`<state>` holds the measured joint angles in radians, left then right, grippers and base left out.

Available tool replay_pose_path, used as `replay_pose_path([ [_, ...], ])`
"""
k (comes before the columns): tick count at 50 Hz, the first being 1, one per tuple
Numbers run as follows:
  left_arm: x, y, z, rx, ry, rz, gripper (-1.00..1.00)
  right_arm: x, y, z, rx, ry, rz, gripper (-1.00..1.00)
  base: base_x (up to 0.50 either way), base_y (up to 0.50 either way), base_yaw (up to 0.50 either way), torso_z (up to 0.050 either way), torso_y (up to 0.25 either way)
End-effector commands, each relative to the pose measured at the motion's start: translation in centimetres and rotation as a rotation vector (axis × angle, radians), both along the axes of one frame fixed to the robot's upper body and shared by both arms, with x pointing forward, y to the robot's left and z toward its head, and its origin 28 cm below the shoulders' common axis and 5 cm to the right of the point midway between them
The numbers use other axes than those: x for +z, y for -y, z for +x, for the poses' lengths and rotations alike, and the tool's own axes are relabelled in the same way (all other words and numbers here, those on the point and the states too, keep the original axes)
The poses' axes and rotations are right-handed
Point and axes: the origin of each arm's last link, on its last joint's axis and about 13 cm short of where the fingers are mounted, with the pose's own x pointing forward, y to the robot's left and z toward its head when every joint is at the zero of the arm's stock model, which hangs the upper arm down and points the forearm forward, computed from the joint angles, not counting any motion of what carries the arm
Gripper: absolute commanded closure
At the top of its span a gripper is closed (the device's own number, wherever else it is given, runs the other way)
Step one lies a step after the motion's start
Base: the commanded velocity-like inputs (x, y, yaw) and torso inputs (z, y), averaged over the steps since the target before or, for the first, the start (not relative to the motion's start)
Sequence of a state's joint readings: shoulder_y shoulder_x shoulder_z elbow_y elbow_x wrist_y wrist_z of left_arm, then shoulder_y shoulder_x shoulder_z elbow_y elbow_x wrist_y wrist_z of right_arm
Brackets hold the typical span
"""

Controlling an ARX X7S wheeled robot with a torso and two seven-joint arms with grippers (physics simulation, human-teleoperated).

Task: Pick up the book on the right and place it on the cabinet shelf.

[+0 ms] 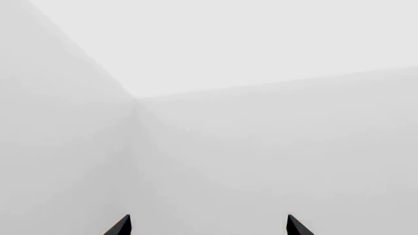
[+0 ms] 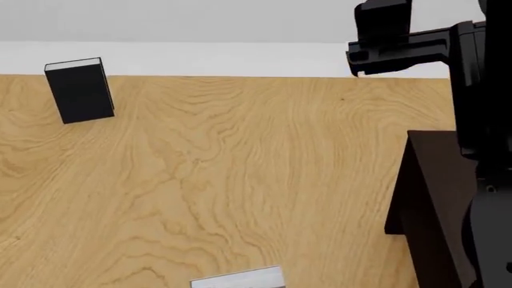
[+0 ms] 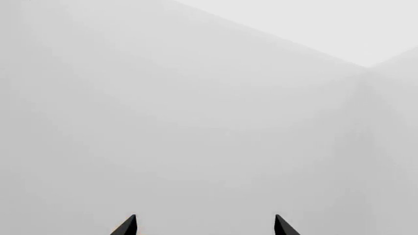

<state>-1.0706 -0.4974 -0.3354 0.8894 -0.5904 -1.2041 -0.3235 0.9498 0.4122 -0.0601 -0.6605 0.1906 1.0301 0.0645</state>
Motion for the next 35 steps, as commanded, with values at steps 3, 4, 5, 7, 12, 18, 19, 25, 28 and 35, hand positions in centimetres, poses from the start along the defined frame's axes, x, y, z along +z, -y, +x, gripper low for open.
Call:
replay_pose_path([
  [3,1.2,-0.4,-0.8,0.021,0.039,0.005,-1.0,2.0,-0.2,0.6,0.041,0.011,-0.032,-1.0,0.0,0.0,0.0,0.0,0.0],
  [4,1.4,-0.5,-1.0,0.024,0.045,0.005,-1.0,2.5,-0.2,0.6,0.044,0.016,-0.051,-1.0,0.0,0.0,0.0,0.0,0.0],
  [5,1.6,-0.5,-1.0,0.027,0.05,0.007,-1.0,2.9,-0.1,0.6,0.043,0.015,-0.049,-1.0,0.0,0.0,0.0,0.0,0.0],
  [7,2.0,-0.7,-1.2,0.035,0.062,0.011,-1.0,4.0,0.0,0.7,0.064,0.016,-0.067,-1.0,0.0,0.0,0.0,0.0,0.0],
  [12,2.8,-0.9,-1.5,0.047,0.087,0.016,-1.0,6.5,0.3,1.3,0.097,0.023,-0.106,-1.0,0.0,0.0,0.0,0.0,0.0],
  [18,3.3,-1.2,-1.7,0.056,0.105,0.016,-1.0,9.7,0.7,2.1,0.145,0.012,-0.165,-1.0,0.0,0.0,0.0,0.0,0.0],
  [19,3.4,-1.2,-1.7,0.057,0.108,0.015,-1.0,10.4,0.7,2.2,0.199,-0.016,-0.13,-1.0,0.0,0.0,0.0,0.0,0.0],
  [25,3.7,-1.3,-1.7,0.057,0.121,0.013,-1.0,13.5,1.0,4.2,0.32,-0.11,-0.274,-1.0,0.0,0.0,0.0,0.0,0.0],
  [28,3.6,-1.4,-1.7,0.059,0.121,0.013,-1.0,14.7,1.0,4.7,0.376,-0.162,-0.321,-1.0,0.0,0.0,0.0,0.0,0.0],
  [35,3.4,-1.6,-1.7,0.068,0.123,0.003,-1.0,16.4,1.1,5.8,0.469,-0.312,-0.499,-1.0,0.0,0.0,0.0,0.0,0.0],
])
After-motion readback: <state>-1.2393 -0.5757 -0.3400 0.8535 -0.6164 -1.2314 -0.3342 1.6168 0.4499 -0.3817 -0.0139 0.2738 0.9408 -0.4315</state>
